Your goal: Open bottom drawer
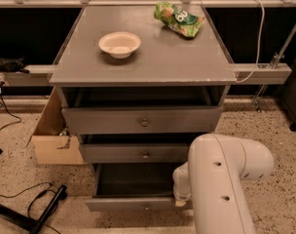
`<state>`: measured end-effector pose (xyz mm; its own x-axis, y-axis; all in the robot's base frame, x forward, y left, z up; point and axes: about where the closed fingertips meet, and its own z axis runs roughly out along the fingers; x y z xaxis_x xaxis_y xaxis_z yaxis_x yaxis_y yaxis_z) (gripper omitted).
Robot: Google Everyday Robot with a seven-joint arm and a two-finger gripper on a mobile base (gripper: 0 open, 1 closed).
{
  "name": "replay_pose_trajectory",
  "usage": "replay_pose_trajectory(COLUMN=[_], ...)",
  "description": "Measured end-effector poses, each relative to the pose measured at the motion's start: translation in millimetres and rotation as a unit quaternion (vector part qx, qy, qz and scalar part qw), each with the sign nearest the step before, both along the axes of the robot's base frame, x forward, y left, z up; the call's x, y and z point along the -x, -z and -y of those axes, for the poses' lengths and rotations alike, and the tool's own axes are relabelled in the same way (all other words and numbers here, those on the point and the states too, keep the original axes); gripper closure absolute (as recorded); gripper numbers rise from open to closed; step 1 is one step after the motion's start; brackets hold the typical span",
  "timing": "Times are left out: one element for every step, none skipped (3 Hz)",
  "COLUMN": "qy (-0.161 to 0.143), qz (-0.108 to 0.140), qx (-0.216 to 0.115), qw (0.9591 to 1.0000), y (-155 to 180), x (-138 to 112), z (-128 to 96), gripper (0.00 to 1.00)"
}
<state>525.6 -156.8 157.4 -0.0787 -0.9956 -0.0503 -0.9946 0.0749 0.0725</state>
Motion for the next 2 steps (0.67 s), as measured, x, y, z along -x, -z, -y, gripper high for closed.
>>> replay_pose_trajectory(qy=[0.013, 0.013], qz=[-0.014, -0.014], qx=[0.001, 0.001], qw=[0.9998, 0.9998], y=[-2.7, -2.7], x=[14.2, 11.6], z=[7.4, 6.8], gripper=[1.0, 1.0])
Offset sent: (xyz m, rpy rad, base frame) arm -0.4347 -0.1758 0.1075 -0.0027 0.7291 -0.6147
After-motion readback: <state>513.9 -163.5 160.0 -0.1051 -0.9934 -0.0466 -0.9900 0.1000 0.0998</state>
